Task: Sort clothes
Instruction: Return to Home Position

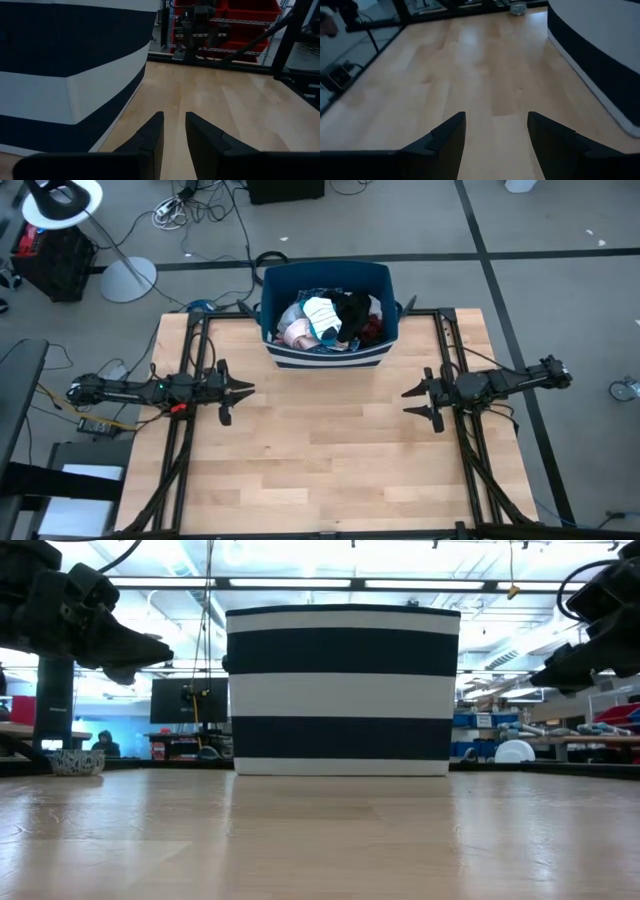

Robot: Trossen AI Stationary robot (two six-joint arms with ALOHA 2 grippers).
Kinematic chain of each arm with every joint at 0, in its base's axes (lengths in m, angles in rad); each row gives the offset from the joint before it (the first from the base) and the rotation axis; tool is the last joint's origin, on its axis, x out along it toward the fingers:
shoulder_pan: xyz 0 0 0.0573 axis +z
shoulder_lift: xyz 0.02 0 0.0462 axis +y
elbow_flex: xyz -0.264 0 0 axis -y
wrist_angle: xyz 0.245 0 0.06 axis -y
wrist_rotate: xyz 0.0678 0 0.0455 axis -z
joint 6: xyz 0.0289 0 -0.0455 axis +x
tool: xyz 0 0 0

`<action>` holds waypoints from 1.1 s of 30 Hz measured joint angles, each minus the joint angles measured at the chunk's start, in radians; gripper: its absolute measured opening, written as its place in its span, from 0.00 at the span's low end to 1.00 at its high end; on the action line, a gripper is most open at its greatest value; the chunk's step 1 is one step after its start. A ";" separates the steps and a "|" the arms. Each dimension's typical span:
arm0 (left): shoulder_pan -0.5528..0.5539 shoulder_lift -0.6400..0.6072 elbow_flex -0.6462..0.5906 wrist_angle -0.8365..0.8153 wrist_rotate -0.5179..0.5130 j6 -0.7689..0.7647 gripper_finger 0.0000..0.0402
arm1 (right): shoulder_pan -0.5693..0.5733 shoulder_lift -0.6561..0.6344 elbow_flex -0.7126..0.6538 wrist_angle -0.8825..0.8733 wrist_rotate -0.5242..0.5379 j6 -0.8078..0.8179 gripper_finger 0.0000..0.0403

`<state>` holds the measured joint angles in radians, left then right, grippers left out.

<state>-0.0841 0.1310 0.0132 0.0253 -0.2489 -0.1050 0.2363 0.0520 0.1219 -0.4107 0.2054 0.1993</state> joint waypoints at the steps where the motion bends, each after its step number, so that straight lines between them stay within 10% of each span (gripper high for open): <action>1: 0.000 0.000 0.000 0.000 0.000 0.000 0.21 | -0.002 0.004 0.000 0.000 0.000 -0.020 0.54; 33: 0.000 0.000 -0.004 0.024 -0.002 0.115 0.21 | -0.031 0.047 -0.004 0.151 0.010 -0.098 0.53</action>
<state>-0.0841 0.1310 0.0093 0.0497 -0.2512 0.0099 0.2054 0.0994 0.1177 -0.2600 0.2150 0.1009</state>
